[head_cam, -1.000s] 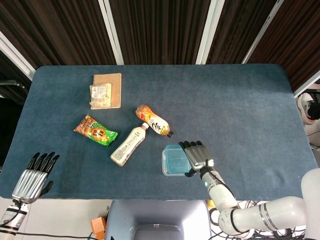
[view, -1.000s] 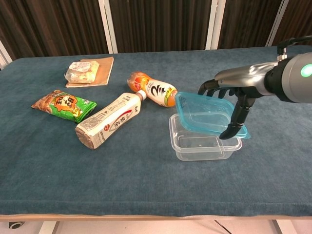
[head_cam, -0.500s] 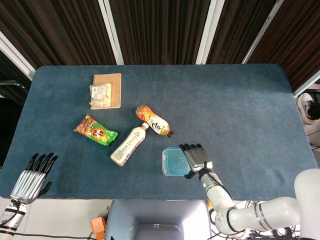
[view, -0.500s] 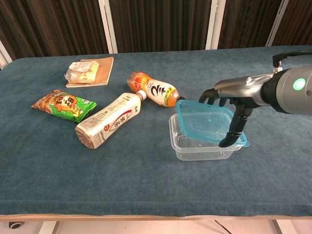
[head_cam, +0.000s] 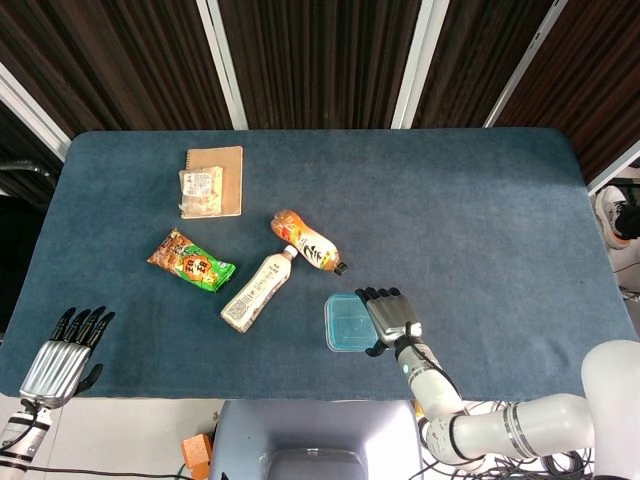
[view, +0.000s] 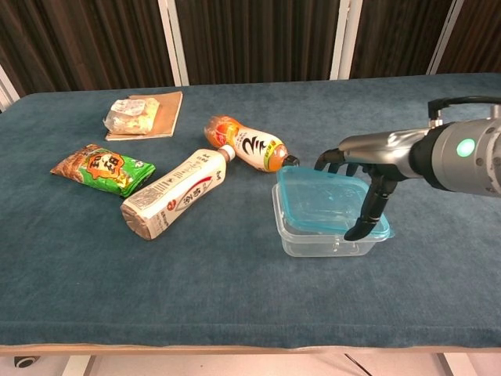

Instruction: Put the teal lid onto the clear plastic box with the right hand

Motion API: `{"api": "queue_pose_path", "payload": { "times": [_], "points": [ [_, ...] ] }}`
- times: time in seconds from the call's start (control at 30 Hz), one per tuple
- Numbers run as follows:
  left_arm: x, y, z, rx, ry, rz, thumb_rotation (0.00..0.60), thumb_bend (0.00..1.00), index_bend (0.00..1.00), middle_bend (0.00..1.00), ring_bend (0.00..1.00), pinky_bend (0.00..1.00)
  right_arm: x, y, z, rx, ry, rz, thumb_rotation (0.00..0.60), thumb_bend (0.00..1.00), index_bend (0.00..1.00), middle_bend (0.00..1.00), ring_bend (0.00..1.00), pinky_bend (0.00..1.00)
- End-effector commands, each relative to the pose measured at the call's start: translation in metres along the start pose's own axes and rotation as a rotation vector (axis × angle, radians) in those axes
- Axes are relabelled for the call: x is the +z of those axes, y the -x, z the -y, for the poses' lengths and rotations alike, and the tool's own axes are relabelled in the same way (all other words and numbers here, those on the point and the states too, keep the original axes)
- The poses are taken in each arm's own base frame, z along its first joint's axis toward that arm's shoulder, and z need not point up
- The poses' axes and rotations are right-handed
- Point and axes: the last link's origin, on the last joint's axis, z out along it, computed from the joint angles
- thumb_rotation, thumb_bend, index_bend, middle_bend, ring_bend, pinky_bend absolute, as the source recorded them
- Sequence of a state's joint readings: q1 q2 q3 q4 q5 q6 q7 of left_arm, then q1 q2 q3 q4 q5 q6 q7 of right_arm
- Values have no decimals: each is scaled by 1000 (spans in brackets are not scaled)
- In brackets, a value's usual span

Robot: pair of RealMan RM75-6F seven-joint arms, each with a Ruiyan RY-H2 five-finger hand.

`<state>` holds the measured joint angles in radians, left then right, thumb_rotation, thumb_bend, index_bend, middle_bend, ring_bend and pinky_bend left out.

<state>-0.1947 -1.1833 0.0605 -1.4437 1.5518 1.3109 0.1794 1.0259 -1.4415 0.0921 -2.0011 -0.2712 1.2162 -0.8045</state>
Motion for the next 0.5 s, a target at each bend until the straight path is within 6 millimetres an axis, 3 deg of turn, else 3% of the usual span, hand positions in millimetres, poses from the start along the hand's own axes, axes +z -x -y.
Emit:
{"api": "queue_pose_path", "payload": {
  "times": [0.03, 0.37, 0.5],
  "points": [
    [0, 0, 0, 0, 0, -1, 600, 350, 0, 48, 68, 44, 0, 1, 1, -2, -2, 3, 600, 101, 678, 513, 324, 141],
    [-1, 0, 4, -2, -9, 4, 600, 350, 0, 48, 69, 44, 1, 3, 6, -19, -2, 20, 600, 101, 669, 513, 321, 141],
    [-2, 0, 4, -5, -8, 2, 600, 350, 0, 48, 70, 44, 1, 6, 10, -42, 2, 35, 600, 101, 622, 511, 293, 127]
  ]
}}
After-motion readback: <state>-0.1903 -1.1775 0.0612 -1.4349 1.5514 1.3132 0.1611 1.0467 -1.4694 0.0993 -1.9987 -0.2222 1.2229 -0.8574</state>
